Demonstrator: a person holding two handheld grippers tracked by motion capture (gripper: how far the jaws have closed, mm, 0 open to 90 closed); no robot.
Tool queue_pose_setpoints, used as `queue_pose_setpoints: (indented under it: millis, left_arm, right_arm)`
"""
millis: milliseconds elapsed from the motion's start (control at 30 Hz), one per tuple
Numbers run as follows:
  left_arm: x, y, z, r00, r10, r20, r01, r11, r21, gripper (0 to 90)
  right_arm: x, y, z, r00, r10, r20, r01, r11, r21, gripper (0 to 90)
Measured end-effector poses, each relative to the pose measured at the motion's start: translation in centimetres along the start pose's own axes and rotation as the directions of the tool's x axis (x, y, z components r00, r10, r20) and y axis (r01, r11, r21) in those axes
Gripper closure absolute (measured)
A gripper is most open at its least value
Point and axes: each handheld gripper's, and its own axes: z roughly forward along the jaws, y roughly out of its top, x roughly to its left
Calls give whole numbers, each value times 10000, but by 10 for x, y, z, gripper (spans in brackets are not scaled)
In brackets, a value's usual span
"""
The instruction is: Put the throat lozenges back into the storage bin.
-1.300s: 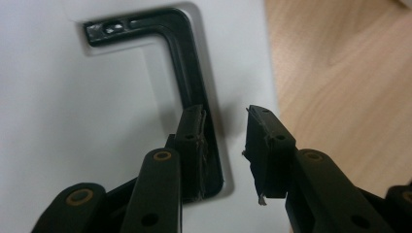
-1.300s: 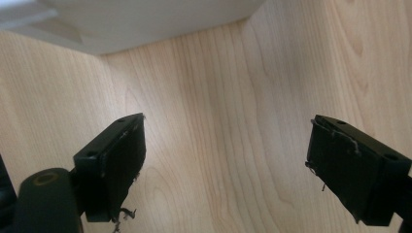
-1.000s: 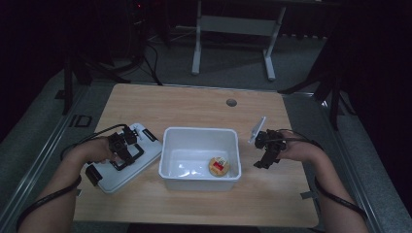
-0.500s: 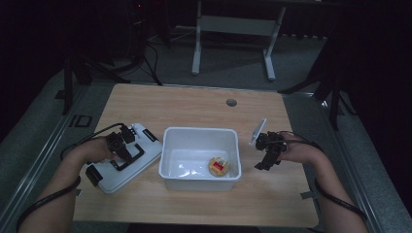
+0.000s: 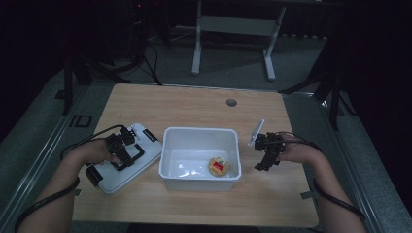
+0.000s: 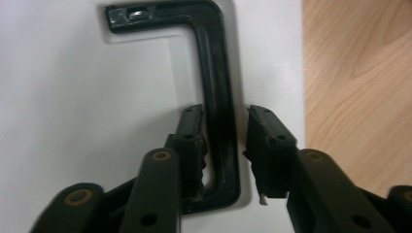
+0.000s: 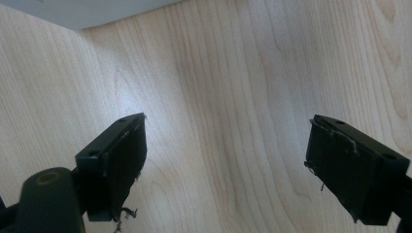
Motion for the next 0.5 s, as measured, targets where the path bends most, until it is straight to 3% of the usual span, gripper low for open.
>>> queue_pose_setpoints:
  millis: [333,500]
  left_arm:
    - [3,1,0,9987,-434,250,434,9991,37,739]
    - [4,1,-11,9984,-282,497,296,9992,-281,747]
  right_arm:
    - [0,-2,3,10000,35,-45,-34,9999,107,148]
    - [0,-4,3,10000,89,-42,-89,9999,97,148]
